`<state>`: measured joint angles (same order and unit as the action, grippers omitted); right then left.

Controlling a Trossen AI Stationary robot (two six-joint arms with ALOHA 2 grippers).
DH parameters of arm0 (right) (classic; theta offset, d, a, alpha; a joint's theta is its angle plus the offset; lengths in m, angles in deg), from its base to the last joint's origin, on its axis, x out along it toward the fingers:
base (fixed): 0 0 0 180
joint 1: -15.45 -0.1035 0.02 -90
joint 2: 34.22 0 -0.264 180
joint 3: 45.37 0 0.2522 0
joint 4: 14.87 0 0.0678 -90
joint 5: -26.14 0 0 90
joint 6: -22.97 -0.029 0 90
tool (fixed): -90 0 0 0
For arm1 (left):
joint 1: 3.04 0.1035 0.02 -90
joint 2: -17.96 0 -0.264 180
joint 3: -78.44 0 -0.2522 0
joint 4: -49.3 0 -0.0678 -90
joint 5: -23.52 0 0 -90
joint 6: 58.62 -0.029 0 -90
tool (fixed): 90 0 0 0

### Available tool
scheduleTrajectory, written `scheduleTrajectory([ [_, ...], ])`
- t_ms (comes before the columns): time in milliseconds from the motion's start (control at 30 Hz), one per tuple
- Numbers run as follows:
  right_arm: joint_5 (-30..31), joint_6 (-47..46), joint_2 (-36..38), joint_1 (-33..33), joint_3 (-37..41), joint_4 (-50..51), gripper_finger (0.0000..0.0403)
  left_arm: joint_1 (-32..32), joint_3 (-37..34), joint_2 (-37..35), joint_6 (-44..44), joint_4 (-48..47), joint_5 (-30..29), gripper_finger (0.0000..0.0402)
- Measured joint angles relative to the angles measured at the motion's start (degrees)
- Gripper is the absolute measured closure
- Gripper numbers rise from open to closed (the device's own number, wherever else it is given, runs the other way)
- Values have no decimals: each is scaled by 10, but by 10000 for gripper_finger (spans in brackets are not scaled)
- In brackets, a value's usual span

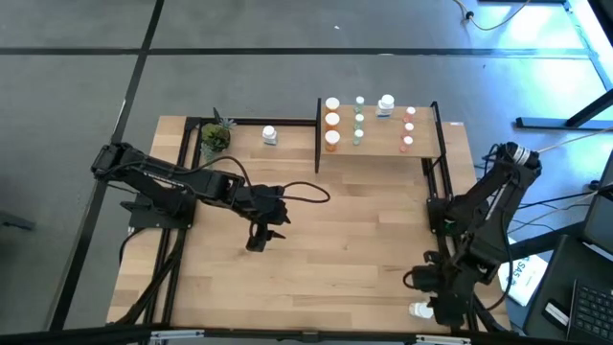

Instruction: Pick and place medicine bottles onto shelf by color

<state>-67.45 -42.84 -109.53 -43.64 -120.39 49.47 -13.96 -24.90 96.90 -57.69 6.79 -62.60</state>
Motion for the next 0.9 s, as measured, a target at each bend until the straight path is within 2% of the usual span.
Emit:
scheduleTrajectory([
  [300, 0, -17, -29, -30, 0, -5, 211, 0, 0, 0, 0, 0, 0, 195],
  [900, 0, -15, -42, -30, 0, -5, 211, 0, 0, 0, 0, 1, 0, 195],
])
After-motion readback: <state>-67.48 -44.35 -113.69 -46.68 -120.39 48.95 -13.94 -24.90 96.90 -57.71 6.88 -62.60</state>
